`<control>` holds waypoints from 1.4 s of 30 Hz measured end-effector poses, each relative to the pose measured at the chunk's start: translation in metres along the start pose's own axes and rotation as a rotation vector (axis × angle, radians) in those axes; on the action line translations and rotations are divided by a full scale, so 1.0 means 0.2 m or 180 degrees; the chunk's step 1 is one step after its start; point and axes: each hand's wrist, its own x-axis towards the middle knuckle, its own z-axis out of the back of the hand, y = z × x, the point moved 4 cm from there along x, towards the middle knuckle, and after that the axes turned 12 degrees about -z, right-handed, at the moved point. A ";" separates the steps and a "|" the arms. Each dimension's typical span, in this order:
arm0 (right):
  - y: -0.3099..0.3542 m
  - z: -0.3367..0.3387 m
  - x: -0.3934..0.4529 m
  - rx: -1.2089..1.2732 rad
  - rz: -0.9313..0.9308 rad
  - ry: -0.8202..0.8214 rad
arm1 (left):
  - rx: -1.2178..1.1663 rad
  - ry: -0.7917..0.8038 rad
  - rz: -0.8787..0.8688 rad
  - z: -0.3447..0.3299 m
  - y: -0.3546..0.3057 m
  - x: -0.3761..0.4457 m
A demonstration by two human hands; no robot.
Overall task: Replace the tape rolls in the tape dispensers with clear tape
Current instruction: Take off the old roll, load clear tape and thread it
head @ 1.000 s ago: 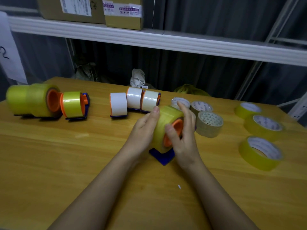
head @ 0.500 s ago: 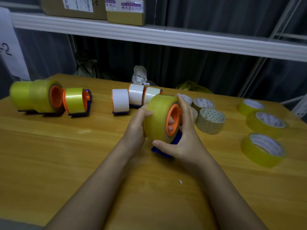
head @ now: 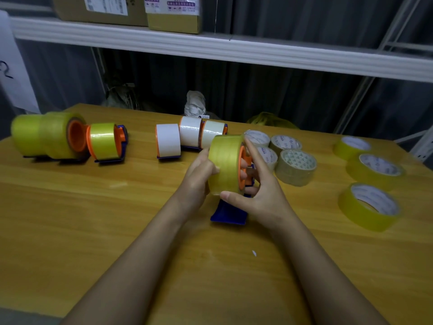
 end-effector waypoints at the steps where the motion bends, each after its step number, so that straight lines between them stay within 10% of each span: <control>1: 0.00 0.00 0.00 -0.0002 0.0003 -0.0001 | 0.0023 0.0045 0.0017 0.00 0.00 0.00; 42: 0.05 -0.04 -0.01 0.0956 -0.0043 -0.0201 | 0.0068 0.0304 -0.0293 -0.04 -0.03 -0.02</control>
